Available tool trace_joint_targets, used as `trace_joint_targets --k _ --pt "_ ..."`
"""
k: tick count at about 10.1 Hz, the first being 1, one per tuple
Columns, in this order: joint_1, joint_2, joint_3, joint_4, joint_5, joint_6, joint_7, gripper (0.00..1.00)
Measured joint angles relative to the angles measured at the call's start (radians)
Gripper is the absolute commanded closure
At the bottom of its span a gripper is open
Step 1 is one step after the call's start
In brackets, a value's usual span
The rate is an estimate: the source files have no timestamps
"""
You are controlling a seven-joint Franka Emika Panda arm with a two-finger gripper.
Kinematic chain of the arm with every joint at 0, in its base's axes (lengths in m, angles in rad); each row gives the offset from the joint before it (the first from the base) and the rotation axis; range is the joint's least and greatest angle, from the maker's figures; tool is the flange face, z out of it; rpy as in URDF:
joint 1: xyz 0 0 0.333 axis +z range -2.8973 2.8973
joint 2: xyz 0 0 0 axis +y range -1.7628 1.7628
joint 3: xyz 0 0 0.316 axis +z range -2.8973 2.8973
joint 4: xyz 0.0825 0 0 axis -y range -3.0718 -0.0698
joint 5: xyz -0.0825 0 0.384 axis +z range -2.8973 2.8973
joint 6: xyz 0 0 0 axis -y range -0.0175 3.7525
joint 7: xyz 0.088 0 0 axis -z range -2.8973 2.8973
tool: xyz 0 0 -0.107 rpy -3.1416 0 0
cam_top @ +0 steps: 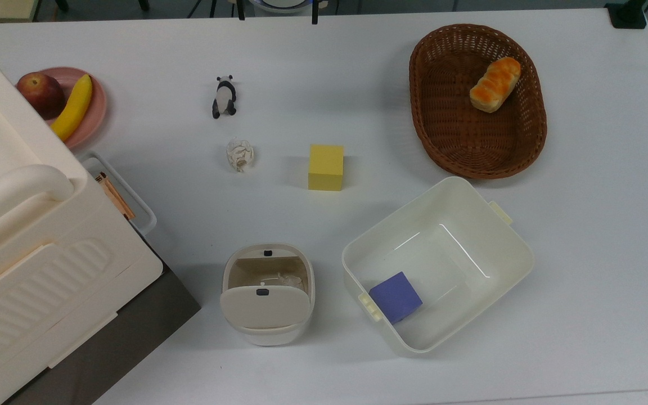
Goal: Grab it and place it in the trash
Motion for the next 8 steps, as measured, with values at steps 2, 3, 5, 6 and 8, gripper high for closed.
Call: trace_joint_targets --k 2,3,5,6,8 --pt "0.001 0.000 0.011 -0.015 0.000 -0.001 0.031 0.00" --pt "0.001 0.000 0.013 -0.021 0.000 -0.001 0.039 0.00" --pt "0.001 0.005 0.013 -0.022 0.000 -0.001 0.039 0.00" --pt "0.001 0.006 0.013 -0.023 0.000 -0.002 0.039 0.00" --pt "0.000 0.016 0.012 -0.023 0.000 -0.003 0.040 0.00"
